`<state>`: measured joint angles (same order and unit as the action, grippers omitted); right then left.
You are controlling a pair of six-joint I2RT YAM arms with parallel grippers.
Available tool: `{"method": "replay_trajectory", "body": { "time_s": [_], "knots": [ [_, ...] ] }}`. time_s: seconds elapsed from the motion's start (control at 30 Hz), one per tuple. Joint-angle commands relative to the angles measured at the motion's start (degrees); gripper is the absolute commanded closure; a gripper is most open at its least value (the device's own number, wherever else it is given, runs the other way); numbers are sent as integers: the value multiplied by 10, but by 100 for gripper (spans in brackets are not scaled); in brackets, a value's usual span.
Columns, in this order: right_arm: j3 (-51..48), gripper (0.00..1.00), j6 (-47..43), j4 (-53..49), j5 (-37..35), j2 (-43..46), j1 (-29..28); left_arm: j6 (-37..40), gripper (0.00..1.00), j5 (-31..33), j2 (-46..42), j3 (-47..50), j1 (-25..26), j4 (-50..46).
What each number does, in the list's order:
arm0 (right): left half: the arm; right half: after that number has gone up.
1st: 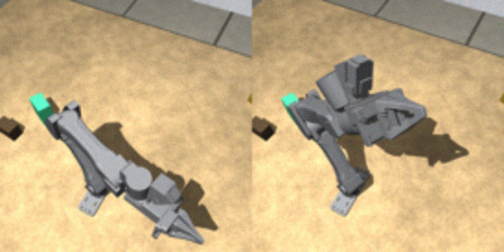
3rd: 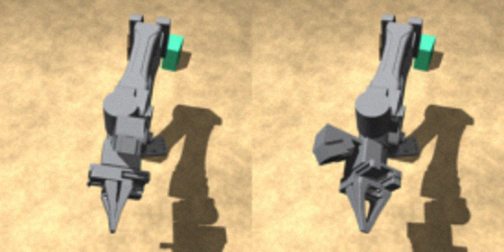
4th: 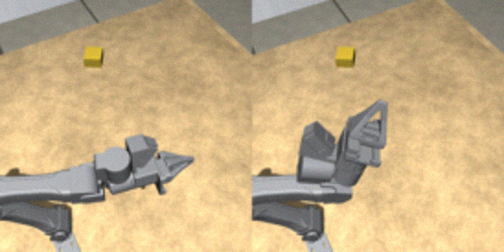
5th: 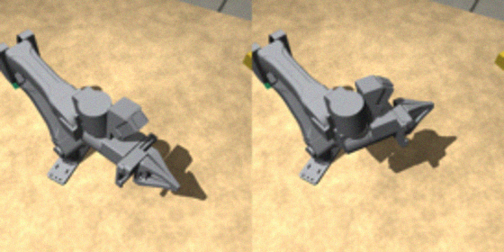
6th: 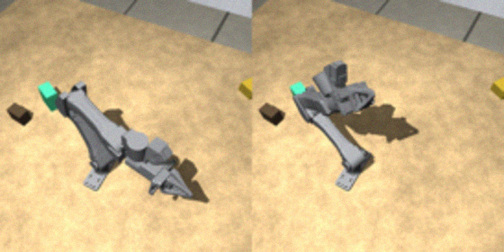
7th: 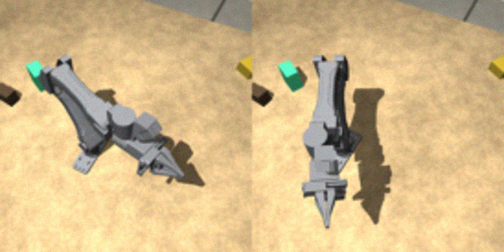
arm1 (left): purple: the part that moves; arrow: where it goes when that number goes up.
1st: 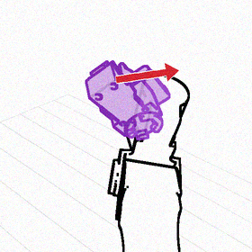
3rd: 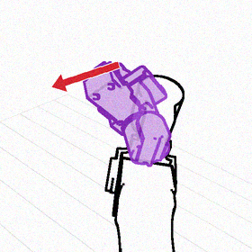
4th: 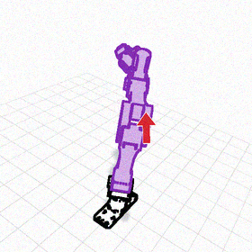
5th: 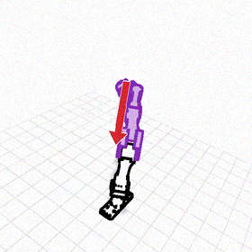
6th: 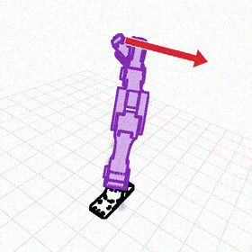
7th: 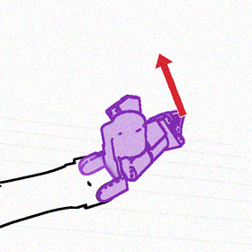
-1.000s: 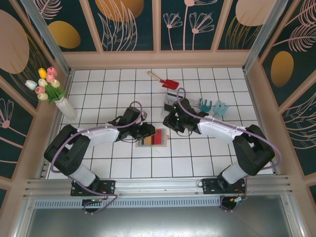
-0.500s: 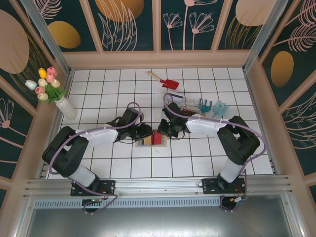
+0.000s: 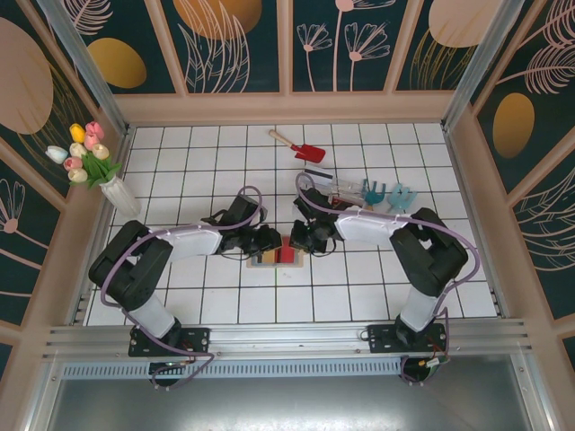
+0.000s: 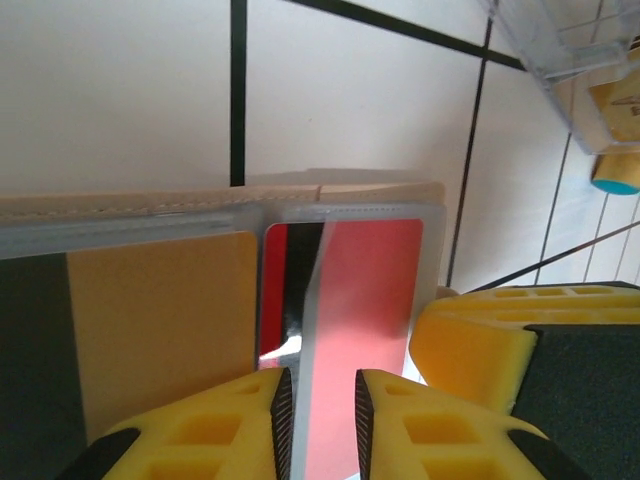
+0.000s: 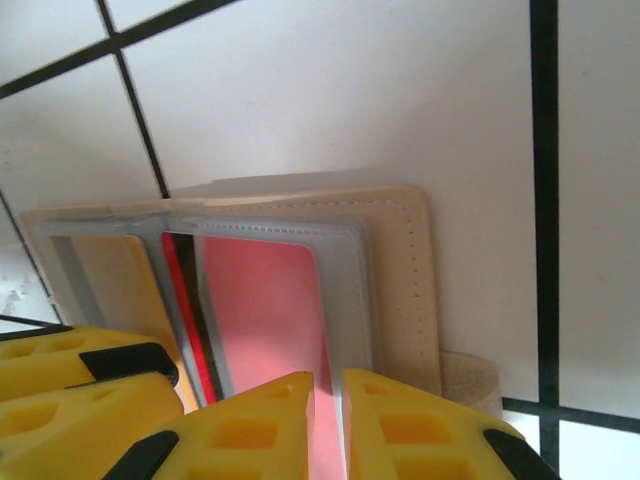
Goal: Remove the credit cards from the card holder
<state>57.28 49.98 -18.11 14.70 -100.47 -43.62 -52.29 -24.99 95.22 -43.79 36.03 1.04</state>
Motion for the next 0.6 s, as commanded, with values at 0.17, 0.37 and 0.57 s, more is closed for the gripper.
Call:
{"method": "replay_trajectory", "body": {
  "time_s": [0.17,0.37,0.57],
  "knots": [
    [17,83,-23,-20,21,-43,4,21,72,0,17,3,2,-18],
    [13,83,-22,-19,22,-53,4,36,69,40,9,-2,2,-58],
    [17,83,-29,-41,-7,-53,5,50,66,71,-8,-8,2,-89]
  ]
}}
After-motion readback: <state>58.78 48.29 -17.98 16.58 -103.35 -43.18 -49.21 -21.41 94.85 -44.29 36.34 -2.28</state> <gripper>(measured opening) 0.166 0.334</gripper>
